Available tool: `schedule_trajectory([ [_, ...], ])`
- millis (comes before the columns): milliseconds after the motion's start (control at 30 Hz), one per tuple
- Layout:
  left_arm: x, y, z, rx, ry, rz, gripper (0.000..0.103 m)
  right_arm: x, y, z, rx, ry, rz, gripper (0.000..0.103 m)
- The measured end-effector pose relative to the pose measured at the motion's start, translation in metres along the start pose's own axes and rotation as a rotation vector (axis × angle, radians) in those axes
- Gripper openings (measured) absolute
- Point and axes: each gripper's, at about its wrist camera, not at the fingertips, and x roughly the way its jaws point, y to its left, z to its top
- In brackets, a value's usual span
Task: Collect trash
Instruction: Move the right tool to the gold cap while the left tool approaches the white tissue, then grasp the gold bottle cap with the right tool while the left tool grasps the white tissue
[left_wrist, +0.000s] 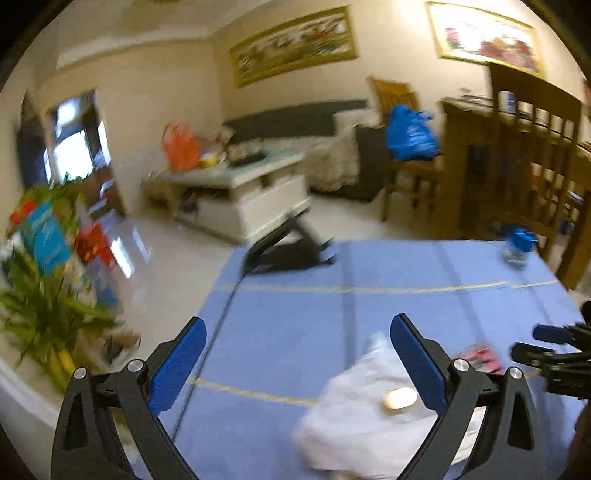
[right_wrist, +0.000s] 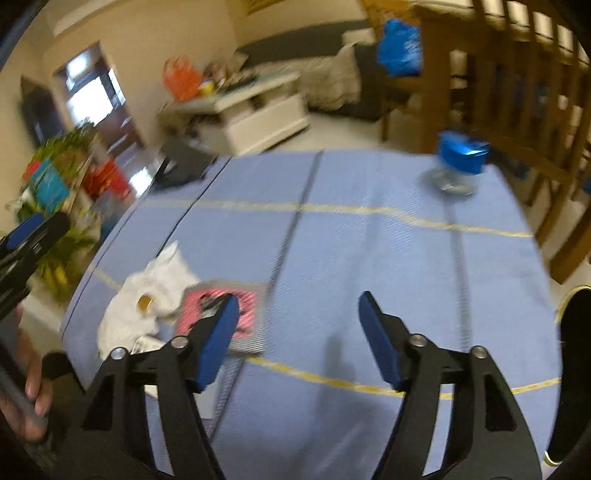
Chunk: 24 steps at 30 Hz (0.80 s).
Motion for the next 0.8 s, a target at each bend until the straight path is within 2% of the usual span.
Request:
schedule_trajectory([
  [100, 0.009, 0.037, -0.010, -0.053, 0.028, 0.018, 0.096, 0.016, 0.002, 0.001, 0.068, 0.072, 0.120, 0.065],
  [200, 0.012, 0.053, -0.017, -0.060, 0.038, 0.048, 0.096, 0.018, 0.007, 0.004, 0.074, 0.072, 0.102, 0.067],
  [300, 0.018, 0.068, -0.026, -0.080, 0.061, 0.055, 0.096, 0.010, 0.034, 0.010, 0.003, 0.034, 0.166, 0.065],
  [333, 0.020, 0.070, -0.028, -0.085, 0.068, 0.055, 0.096, 0.010, 0.054, 0.011, -0.062, 0.026, 0.185, 0.065],
  [433, 0.030, 0.074, -0.031, -0.102, 0.090, 0.045, 0.096, 0.029, 0.108, 0.008, -0.236, 0.072, 0.164, 0.053],
  [500, 0.032, 0.076, -0.031, -0.103, 0.092, 0.043, 0.096, 0.046, 0.142, 0.000, -0.355, 0.094, 0.091, 0.038],
  [567, 0.033, 0.076, -0.032, -0.101, 0.093, 0.038, 0.096, 0.058, 0.157, -0.003, -0.412, 0.103, 0.059, 0.037],
  [667, 0.035, 0.076, -0.035, -0.093, 0.100, 0.024, 0.096, 0.067, 0.164, -0.005, -0.419, 0.110, 0.063, 0.036],
  [800, 0.040, 0.071, -0.039, -0.074, 0.114, 0.012, 0.096, 0.075, 0.169, -0.003, -0.436, 0.126, 0.056, 0.027],
])
